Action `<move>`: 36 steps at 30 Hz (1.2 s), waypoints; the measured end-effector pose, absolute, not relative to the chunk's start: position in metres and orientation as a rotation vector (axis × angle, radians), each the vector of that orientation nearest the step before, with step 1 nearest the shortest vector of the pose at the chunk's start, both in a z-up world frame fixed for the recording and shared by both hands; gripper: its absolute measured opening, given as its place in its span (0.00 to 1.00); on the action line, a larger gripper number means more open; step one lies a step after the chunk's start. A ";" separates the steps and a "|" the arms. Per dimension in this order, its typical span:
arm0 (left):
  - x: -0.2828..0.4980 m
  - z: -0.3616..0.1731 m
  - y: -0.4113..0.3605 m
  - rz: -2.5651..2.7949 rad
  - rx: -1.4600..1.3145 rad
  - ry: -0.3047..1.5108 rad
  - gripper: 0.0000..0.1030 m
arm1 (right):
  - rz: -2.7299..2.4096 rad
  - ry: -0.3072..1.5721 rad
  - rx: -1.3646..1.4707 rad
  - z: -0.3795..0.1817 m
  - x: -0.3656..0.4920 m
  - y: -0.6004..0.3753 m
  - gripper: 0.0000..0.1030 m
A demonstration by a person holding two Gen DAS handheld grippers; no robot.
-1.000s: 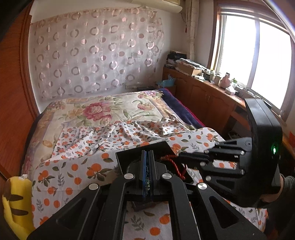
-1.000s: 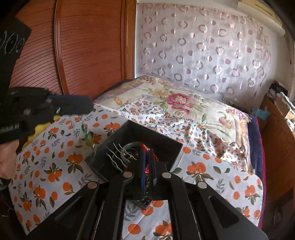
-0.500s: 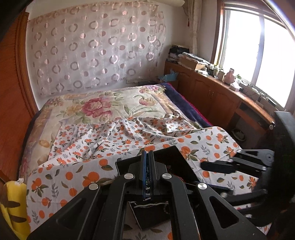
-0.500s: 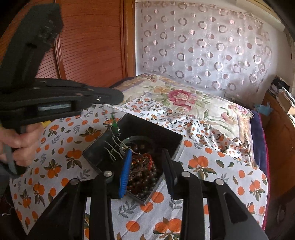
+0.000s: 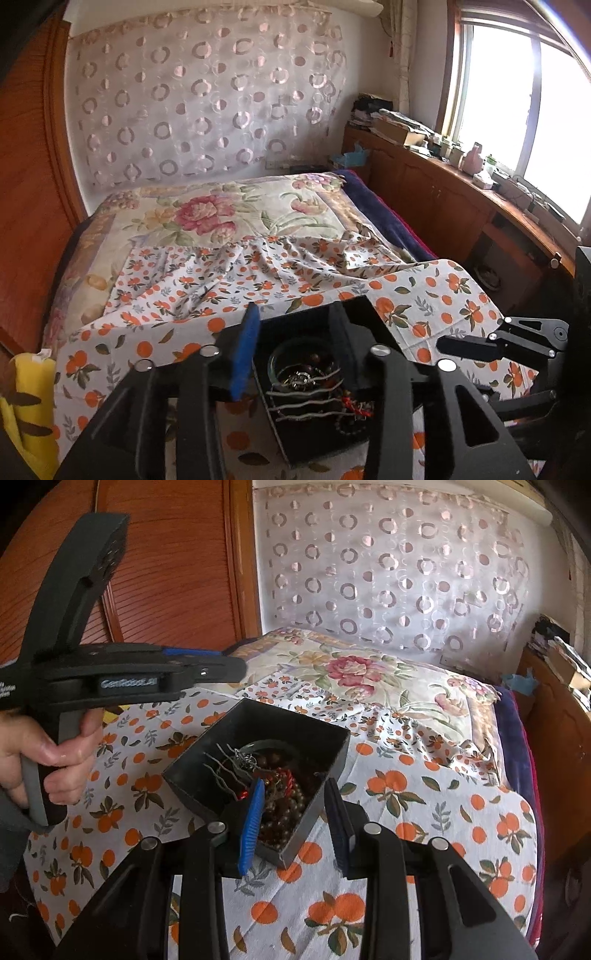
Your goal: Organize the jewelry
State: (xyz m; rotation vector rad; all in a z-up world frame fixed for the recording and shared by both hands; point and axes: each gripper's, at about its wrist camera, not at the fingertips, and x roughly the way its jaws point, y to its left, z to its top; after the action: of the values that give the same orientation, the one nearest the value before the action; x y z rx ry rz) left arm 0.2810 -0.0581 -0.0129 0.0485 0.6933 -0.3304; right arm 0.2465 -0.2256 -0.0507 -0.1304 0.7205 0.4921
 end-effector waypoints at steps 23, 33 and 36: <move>0.113 0.021 -0.025 -0.125 0.067 0.529 0.93 | 0.315 0.584 -0.006 -0.008 0.129 -0.244 0.98; 0.053 0.033 -0.016 -0.086 0.059 0.487 0.93 | 0.234 0.474 0.048 0.020 0.064 -0.261 0.98; 0.046 0.036 -0.015 -0.080 0.053 0.478 0.93 | 0.224 0.464 0.052 0.022 0.059 -0.263 0.98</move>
State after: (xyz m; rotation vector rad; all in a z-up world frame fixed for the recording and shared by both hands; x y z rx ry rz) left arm 0.0459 -0.0147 0.0355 0.0531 0.4782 -0.0803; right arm 0.0591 -0.2630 0.0220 0.0524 0.4644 0.2240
